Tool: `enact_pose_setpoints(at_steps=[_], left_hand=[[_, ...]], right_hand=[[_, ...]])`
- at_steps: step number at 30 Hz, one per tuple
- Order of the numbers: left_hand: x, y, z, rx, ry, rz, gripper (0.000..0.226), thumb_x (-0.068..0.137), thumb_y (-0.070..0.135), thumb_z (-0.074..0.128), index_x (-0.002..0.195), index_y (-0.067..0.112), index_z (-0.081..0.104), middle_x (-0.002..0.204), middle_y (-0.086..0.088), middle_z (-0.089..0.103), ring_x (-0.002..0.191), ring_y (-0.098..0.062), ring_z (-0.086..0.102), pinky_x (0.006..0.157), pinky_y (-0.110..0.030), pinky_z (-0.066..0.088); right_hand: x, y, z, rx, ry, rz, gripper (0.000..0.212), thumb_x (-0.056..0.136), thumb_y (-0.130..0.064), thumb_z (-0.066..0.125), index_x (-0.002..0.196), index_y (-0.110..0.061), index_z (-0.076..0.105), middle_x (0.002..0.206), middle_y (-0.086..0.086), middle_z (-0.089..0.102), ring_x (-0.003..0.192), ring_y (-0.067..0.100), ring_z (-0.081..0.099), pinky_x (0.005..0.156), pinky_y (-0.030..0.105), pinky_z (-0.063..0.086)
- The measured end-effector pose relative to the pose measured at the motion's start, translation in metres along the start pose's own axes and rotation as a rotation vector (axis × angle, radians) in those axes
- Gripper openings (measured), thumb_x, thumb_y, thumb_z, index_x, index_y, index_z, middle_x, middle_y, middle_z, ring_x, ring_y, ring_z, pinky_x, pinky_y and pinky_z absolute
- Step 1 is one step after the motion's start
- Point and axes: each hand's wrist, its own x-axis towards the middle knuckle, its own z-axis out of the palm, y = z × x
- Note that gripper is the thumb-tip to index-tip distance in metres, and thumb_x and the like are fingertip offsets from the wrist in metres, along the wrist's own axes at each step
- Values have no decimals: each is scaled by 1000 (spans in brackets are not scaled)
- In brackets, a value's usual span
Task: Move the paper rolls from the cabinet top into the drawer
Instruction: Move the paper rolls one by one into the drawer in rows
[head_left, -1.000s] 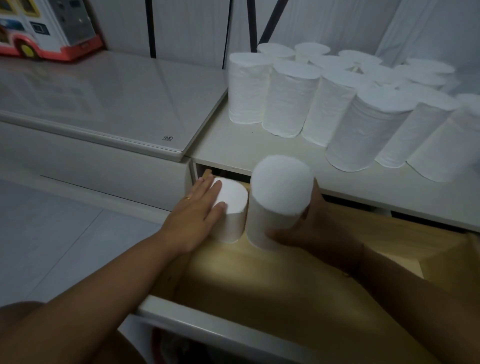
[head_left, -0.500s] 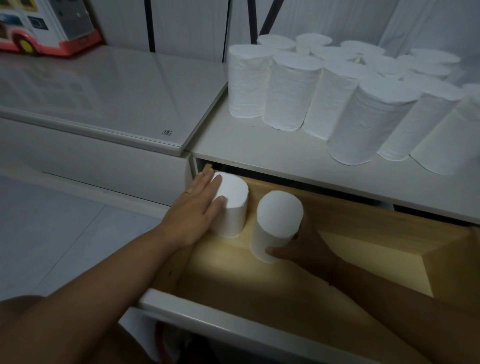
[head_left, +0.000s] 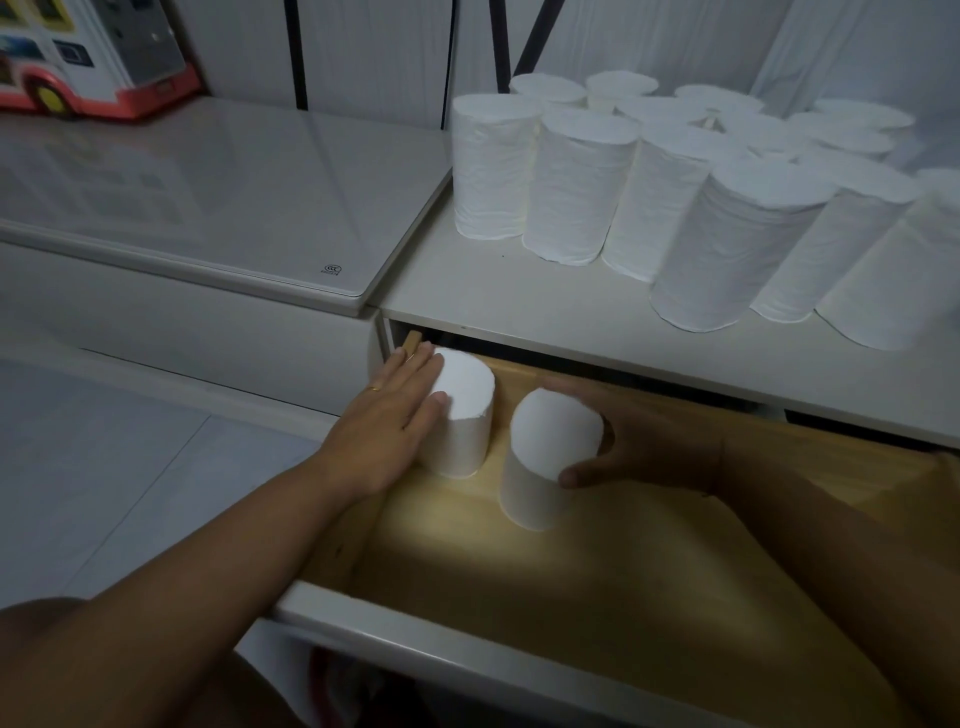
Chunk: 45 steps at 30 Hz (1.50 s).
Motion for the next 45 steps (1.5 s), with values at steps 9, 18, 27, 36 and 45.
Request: enact_pose_setpoints(at_steps=[9, 18, 27, 36, 45], left_hand=[[0, 0, -2, -10, -20, 29, 51, 99, 39, 26, 148, 30, 16, 156, 17, 4, 141, 3, -5, 111, -23, 2], [-1, 2, -4, 39, -34, 34, 51, 100, 39, 24, 149, 29, 14, 157, 15, 2, 142, 0, -7, 112, -22, -2], [-2, 1, -3, 46, -34, 35, 51, 100, 40, 22, 149, 28, 14, 157, 13, 3, 142, -1, -7, 112, -23, -2], [-1, 0, -2, 31, -18, 50, 50, 101, 37, 24, 149, 25, 18, 158, 11, 6, 143, -3, -5, 112, -22, -1], [-2, 0, -2, 12, -7, 42, 48, 101, 36, 24, 148, 26, 20, 158, 11, 8, 143, -3, -1, 112, -23, 0]], right_hand=[[-9, -17, 44, -181, 266, 162, 89, 57, -66, 73, 129, -31, 35, 128, -6, 40, 110, 14, 43, 87, 39, 51], [-14, -28, 55, 336, 59, 330, 51, 86, -43, 56, 129, -22, 39, 110, 4, 53, 82, 18, 58, 64, 39, 57], [6, -48, 86, 804, 32, 510, 51, 90, -34, 57, 134, -20, 34, 131, 6, 46, 114, 30, 53, 84, 38, 57], [25, -62, 99, 841, 28, 458, 53, 92, -29, 56, 139, -15, 37, 138, 10, 47, 120, 31, 51, 90, 40, 54], [25, -54, 104, 571, 31, 198, 74, 78, -21, 74, 139, -17, 33, 138, 5, 47, 122, 24, 49, 91, 32, 53]])
